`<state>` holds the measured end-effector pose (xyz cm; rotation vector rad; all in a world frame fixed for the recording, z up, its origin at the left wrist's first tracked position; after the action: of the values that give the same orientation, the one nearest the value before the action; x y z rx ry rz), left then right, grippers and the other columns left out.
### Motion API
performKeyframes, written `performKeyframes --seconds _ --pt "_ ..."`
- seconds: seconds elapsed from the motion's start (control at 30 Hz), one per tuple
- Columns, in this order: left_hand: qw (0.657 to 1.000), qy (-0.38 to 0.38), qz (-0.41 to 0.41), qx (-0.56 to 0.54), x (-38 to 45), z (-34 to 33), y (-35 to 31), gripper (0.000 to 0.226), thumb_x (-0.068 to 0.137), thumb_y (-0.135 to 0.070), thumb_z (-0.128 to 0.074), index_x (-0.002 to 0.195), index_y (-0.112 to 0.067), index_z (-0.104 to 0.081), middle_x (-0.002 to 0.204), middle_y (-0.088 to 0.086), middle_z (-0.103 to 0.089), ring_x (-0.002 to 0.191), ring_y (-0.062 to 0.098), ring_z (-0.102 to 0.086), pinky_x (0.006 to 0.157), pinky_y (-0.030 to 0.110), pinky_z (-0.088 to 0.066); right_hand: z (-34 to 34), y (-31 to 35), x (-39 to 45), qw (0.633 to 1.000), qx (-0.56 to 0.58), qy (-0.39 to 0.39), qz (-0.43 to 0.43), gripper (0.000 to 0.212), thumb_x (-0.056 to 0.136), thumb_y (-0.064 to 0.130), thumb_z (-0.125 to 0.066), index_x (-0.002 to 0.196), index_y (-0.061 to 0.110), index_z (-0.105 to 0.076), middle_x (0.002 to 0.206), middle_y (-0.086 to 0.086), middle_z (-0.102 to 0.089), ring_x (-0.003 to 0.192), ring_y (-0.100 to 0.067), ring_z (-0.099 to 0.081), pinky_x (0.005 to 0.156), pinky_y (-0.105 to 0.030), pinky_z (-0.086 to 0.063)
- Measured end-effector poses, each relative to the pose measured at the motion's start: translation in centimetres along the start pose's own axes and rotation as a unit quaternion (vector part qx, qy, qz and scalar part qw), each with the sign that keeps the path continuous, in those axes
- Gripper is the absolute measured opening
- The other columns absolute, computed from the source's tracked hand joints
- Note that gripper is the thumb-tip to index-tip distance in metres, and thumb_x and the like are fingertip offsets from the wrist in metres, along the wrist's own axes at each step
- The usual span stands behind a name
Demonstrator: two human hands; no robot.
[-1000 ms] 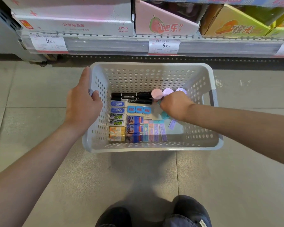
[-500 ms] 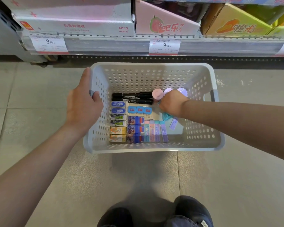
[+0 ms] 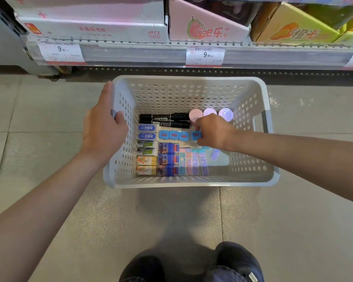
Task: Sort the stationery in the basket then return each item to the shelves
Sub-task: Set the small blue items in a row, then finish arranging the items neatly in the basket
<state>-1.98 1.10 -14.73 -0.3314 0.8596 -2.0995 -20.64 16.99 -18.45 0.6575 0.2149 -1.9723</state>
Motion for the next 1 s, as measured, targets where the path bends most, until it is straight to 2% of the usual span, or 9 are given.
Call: performKeyframes --seconds 0.1,0.2,0.47,0.57,0.67,0.77,0.87,0.97,1.0 --pt "1.000 -0.003 -0.002 0.000 0.0 0.0 0.0 0.063 0.095 -0.006 -0.046 0.151 -0.020 -0.020 0.065 0.006 -0.041 0.052 0.014 -0.039 0.050 0.039 -0.043 -0.6 0.2 0.5 1.000 0.012 -0.011 -0.019 0.034 0.084 0.018 -0.060 0.115 0.006 -0.057 0.099 -0.010 -0.063 0.093 -0.028 -0.063 0.060 -0.027 -0.044" --pt "1.000 -0.006 -0.001 0.003 0.0 -0.1 0.0 0.064 0.095 -0.006 -0.046 0.151 -0.020 -0.020 0.063 0.004 -0.039 0.051 0.014 -0.037 0.049 0.035 -0.039 -1.2 0.5 0.8 0.999 -0.020 -0.013 -0.039 0.032 0.085 0.019 -0.058 0.117 0.012 -0.059 0.105 -0.008 -0.065 0.094 -0.026 -0.064 0.060 -0.026 -0.043" --pt "1.000 -0.001 0.002 0.008 0.0 0.0 -0.1 0.064 0.094 -0.005 -0.046 0.151 -0.020 -0.020 0.066 0.011 -0.043 0.052 0.017 -0.040 0.054 0.047 -0.049 -2.0 0.3 0.9 0.999 -0.020 -0.015 -0.040 0.031 0.088 0.017 -0.055 0.120 0.014 -0.057 0.107 -0.008 -0.066 0.093 -0.029 -0.064 0.059 -0.027 -0.044" --pt "1.000 0.003 0.004 0.005 0.0 0.0 0.0 0.064 0.095 -0.006 -0.046 0.151 -0.021 -0.019 0.068 0.011 -0.044 0.053 0.017 -0.041 0.055 0.047 -0.050 -1.2 -0.3 0.9 0.999 0.038 -0.005 -0.036 0.034 0.088 0.019 -0.057 0.122 0.017 -0.058 0.109 -0.006 -0.066 0.096 -0.027 -0.064 0.068 -0.029 -0.051" --pt "1.000 0.004 0.003 0.004 -0.1 0.0 -0.1 0.064 0.096 -0.008 -0.046 0.151 -0.022 -0.018 0.075 0.014 -0.050 0.054 0.015 -0.042 0.054 0.044 -0.050 1.7 -1.0 0.5 0.994 0.095 -0.031 -0.031 0.026 0.091 0.011 -0.049 0.108 0.017 -0.067 0.107 -0.006 -0.068 0.096 -0.026 -0.064 0.077 -0.029 -0.051" --pt "1.000 0.005 0.001 0.005 -0.2 0.0 -0.3 0.064 0.096 -0.008 -0.047 0.151 -0.021 -0.019 0.081 0.019 -0.054 0.056 0.013 -0.043 0.054 0.037 -0.046 4.4 -1.7 -0.3 0.994 0.096 -0.035 -0.034 0.021 0.088 0.010 -0.054 0.099 0.010 -0.072 0.099 -0.008 -0.071 0.095 -0.026 -0.065 0.072 -0.026 -0.047" --pt "1.000 0.005 0.001 0.008 -0.1 0.1 -0.4 0.064 0.095 -0.007 -0.048 0.151 -0.019 -0.019 0.081 0.018 -0.054 0.056 0.014 -0.044 0.058 0.041 -0.047 3.8 -1.3 -1.3 0.995 0.036 0.092 -0.034 0.019 0.085 0.010 -0.058 0.100 0.006 -0.069 0.085 -0.006 -0.071 0.083 -0.021 -0.067 0.067 -0.025 -0.052" --pt "1.000 0.004 0.005 0.013 -0.1 0.2 -0.4 0.064 0.095 -0.007 -0.047 0.151 -0.019 -0.019 0.079 0.017 -0.054 0.056 0.017 -0.046 0.058 0.045 -0.051 -0.4 0.3 -2.3 0.969 -0.008 0.247 -0.019 0.030 0.088 0.015 -0.060 0.115 0.005 -0.058 0.094 -0.005 -0.069 0.077 -0.018 -0.061 0.051 -0.021 -0.044" --pt "1.000 0.002 0.008 0.015 -0.1 0.2 -0.4 0.064 0.095 -0.007 -0.047 0.151 -0.019 -0.019 0.078 0.017 -0.053 0.056 0.019 -0.047 0.060 0.047 -0.052 -1.7 0.6 -2.4 0.963 -0.022 0.268 -0.007 0.023 0.089 0.016 -0.059 0.111 0.007 -0.059 0.099 -0.006 -0.067 0.078 -0.019 -0.059 0.050 -0.022 -0.043"
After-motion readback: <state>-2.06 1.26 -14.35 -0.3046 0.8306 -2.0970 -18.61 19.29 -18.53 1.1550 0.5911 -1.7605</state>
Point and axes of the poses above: each hand's wrist, its own x-axis towards the middle knuckle, its own z-axis out of the back of the hand, y = z × x, the point moved 1 cm from there along x, towards the middle knuckle
